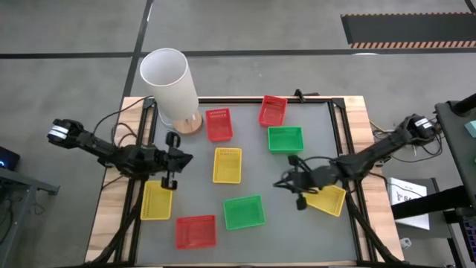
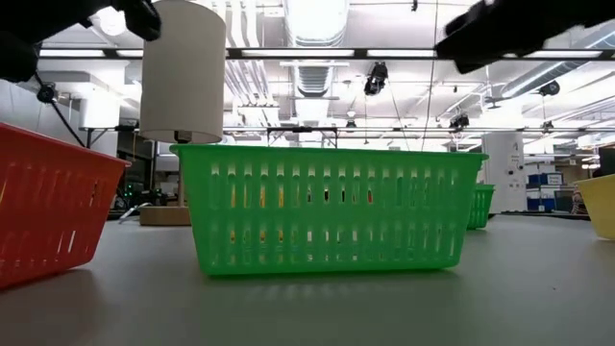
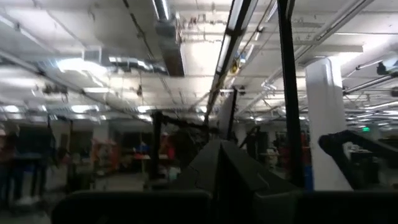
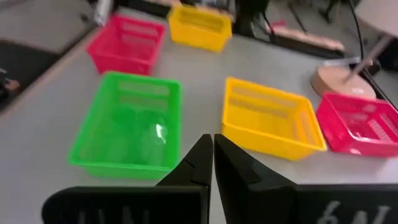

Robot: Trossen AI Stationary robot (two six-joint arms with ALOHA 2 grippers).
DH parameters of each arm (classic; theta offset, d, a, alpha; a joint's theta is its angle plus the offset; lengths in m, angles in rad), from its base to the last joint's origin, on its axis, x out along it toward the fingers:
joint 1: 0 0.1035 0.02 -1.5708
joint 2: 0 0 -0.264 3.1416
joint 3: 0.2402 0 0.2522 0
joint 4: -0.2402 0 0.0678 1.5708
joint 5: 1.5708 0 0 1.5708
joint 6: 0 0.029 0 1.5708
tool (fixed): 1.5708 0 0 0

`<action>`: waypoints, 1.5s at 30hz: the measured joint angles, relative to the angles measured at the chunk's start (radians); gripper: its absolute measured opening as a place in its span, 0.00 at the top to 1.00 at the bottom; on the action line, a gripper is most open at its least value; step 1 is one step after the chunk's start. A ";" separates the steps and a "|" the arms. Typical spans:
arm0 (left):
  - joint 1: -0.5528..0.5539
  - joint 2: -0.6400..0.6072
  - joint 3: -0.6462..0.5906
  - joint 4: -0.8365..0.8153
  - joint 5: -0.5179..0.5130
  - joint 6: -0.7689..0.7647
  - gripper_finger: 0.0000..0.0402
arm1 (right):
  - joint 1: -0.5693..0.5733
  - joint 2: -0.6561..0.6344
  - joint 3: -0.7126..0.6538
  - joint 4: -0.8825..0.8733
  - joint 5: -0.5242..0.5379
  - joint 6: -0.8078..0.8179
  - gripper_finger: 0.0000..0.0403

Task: Stack baskets by color
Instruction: Stack the top right red basket on the top left red basket

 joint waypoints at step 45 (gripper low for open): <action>0.189 0.657 0.990 -0.735 -0.034 -0.253 1.00 | -0.346 -0.534 -0.510 0.632 -0.466 -0.105 0.98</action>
